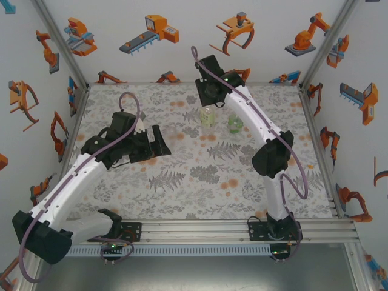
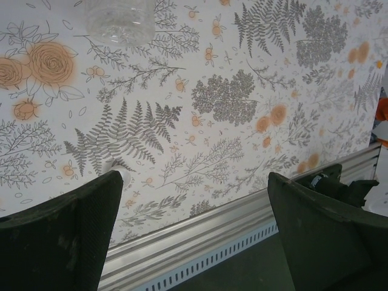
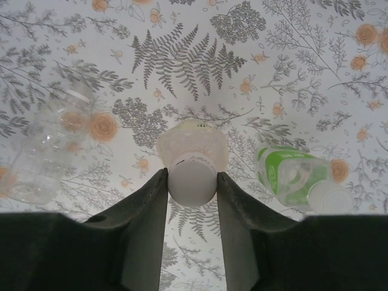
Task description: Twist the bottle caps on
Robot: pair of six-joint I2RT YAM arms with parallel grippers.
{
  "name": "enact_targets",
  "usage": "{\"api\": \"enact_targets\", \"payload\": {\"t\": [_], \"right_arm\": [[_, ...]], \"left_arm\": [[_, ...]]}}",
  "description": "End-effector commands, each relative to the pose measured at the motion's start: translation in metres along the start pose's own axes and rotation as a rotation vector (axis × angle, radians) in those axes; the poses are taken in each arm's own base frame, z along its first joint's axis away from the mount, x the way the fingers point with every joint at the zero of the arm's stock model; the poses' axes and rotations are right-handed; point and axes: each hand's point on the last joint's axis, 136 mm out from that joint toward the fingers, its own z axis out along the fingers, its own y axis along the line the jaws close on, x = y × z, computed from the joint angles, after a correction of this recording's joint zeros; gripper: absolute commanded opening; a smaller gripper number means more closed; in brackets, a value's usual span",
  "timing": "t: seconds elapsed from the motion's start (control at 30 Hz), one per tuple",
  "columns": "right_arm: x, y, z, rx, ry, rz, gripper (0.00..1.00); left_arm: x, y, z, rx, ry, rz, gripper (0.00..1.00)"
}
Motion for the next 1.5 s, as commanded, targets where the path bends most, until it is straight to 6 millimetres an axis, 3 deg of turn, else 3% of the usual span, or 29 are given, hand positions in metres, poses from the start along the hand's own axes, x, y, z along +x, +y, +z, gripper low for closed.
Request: {"api": "enact_targets", "payload": {"t": [0.0, 0.13, 0.43, 0.67, 0.83, 1.03, 1.37, 1.47], "right_arm": [[0.005, -0.011, -0.006, 0.05, 0.013, 0.007, 0.48], [-0.007, -0.016, -0.017, 0.064, -0.029, 0.013, 0.59], [-0.032, -0.018, -0.06, 0.036, -0.119, 0.011, 0.65], [-0.033, -0.016, -0.092, -0.014, -0.147, 0.043, 0.71], [-0.021, -0.026, -0.114, 0.004, -0.146, 0.06, 0.72], [0.005, -0.043, -0.139, 0.053, -0.135, 0.076, 0.72], [0.064, -0.056, -0.173, 0.038, -0.137, 0.142, 0.7], [0.077, -0.06, -0.18, 0.041, -0.136, 0.154, 0.7]], "left_arm": [[0.002, 0.001, -0.005, 0.006, -0.005, 0.011, 0.97], [-0.001, 0.002, -0.008, 0.006, -0.029, 0.009, 0.97], [-0.006, 0.011, -0.02, -0.043, -0.085, 0.044, 0.97], [-0.011, 0.011, -0.005, -0.109, 0.016, 0.081, 0.97], [-0.022, 0.008, 0.016, -0.158, 0.102, 0.149, 0.97], [-0.033, -0.002, 0.059, -0.134, 0.216, 0.192, 0.97], [-0.049, 0.044, 0.133, -0.369, 0.335, 0.247, 0.97], [-0.053, 0.05, 0.153, -0.392, 0.354, 0.255, 0.97]]}}
